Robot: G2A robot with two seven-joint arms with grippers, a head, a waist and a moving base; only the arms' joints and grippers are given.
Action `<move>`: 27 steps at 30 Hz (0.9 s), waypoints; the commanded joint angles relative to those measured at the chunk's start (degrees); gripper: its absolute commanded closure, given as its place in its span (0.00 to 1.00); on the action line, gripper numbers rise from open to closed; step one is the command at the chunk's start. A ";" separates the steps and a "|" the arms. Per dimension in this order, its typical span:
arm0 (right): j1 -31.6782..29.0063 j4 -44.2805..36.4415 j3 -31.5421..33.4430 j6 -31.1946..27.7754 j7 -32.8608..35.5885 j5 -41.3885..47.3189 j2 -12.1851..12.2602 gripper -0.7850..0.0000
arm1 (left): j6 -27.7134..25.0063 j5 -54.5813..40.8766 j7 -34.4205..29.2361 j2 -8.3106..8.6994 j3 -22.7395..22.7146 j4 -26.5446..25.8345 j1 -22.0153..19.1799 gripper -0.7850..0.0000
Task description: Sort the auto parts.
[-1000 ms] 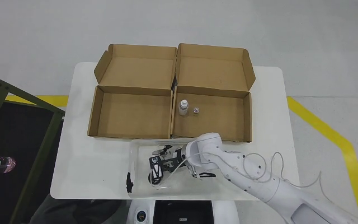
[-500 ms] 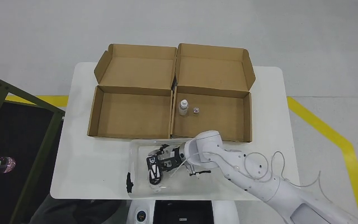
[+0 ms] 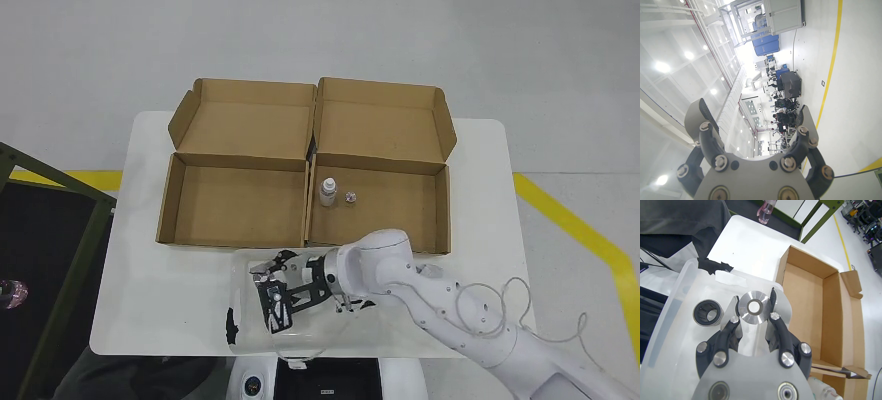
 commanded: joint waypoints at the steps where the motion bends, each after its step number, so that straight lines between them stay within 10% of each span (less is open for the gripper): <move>1: -0.55 -1.24 0.84 0.13 -1.07 -0.24 0.21 1.00 | 0.00 0.00 0.00 0.00 0.00 0.00 0.00 0.00; 27: -1.46 -10.41 14.50 4.84 -10.20 -0.35 1.77 1.00 | 0.00 0.00 0.00 0.00 0.00 0.00 0.00 0.00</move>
